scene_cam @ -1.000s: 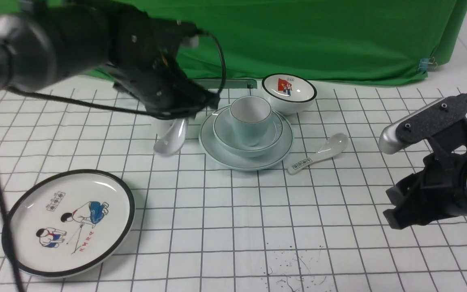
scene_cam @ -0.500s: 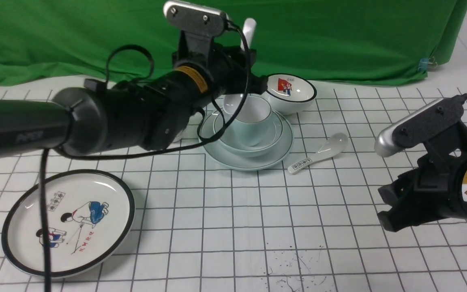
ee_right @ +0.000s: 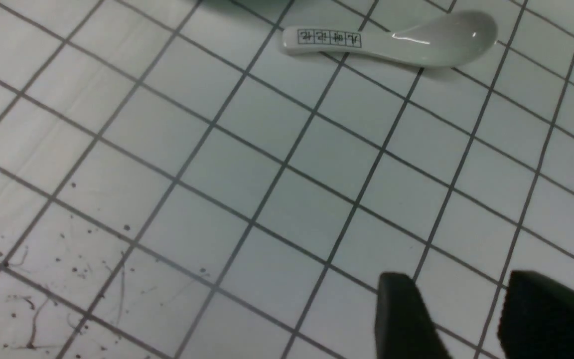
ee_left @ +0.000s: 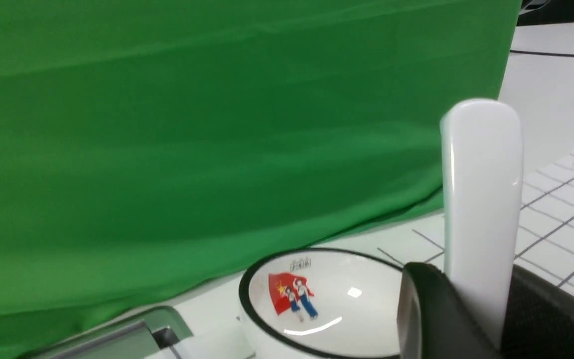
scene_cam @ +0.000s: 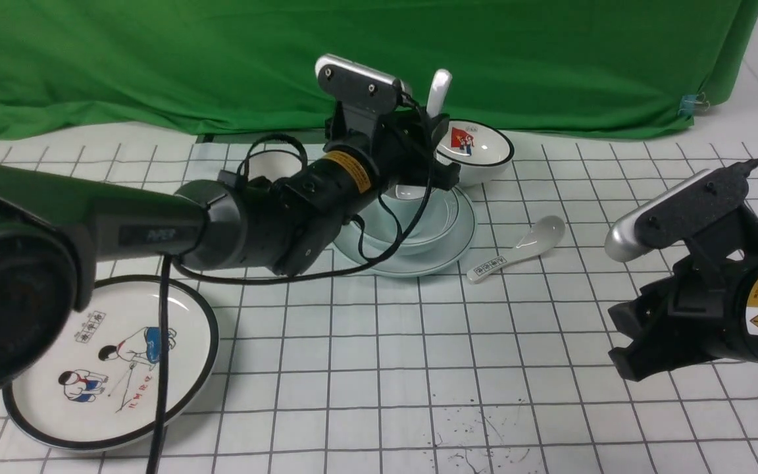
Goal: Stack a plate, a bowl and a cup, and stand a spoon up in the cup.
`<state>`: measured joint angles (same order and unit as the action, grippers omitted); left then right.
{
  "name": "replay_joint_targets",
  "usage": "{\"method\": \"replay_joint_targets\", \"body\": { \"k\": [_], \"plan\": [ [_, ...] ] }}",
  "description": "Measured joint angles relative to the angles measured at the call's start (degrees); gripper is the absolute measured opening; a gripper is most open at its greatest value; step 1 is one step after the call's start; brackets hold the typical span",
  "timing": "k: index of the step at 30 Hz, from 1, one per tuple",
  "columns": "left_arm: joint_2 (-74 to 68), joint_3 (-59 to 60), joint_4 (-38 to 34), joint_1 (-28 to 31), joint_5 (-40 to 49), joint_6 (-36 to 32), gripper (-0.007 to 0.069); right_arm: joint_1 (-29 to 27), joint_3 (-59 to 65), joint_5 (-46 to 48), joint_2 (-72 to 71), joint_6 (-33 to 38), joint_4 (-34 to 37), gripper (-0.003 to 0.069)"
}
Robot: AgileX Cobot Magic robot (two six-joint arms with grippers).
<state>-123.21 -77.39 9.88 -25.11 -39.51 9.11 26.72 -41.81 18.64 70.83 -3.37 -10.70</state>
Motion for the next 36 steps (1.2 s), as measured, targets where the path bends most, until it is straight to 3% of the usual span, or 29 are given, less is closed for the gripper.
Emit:
{"method": "replay_joint_targets", "body": {
  "k": [5, 8, 12, 14, 17, 19, 20, 23, 27, 30, 36],
  "plan": [
    [-0.67, 0.00, 0.13, 0.00, 0.78, -0.72, 0.0100, 0.00, 0.00, 0.00, 0.00, 0.00, 0.00, 0.0318],
    [-0.67, 0.00, 0.35, 0.00, 1.63, -1.60, 0.0161, 0.00, 0.00, 0.00, 0.00, 0.00, 0.00, 0.0318],
    [0.68, 0.00, 0.63, 0.00, 8.75, -1.93, 0.0346, 0.00, 0.00, 0.22, 0.00, 0.00, 0.00, 0.0318],
    [2.50, 0.00, 0.79, 0.00, 13.91, -1.93, 0.0397, 0.00, 0.00, 1.45, -0.21, 0.00, 0.06, 0.0318],
    [6.33, 0.00, 0.94, 0.00, 21.73, -1.93, 0.0416, 0.00, 0.00, 4.16, -1.33, 0.77, 0.06, 0.0315],
    [14.24, 0.00, 0.94, 0.00, 32.71, -2.19, 0.0370, 0.00, -0.61, 11.63, -4.58, 3.37, 0.06, 0.0258],
    [14.91, 0.00, 0.94, 0.00, 33.51, -2.21, 0.0363, 0.00, -0.84, 12.26, -4.89, 3.78, 0.06, 0.0250],
    [27.72, -0.02, 0.94, 0.00, 47.13, -2.96, 0.0197, 0.00, -3.44, 23.88, -11.92, 6.44, 0.11, 0.0074],
    [40.24, 1.61, 1.12, 0.00, 56.50, -3.35, 0.0013, 0.00, -3.36, 28.02, -22.33, 7.64, 0.11, 0.0016],
    [49.20, 6.04, 0.69, 0.00, 56.59, -3.43, -0.0031, 0.00, -0.79, 24.70, -31.27, 7.70, 0.11, 0.0013],
    [63.91, 18.43, -0.65, 0.00, 46.81, -3.43, -0.0036, 0.00, 9.70, 10.92, -47.81, 3.37, 0.11, 0.0013]
  ]
}}
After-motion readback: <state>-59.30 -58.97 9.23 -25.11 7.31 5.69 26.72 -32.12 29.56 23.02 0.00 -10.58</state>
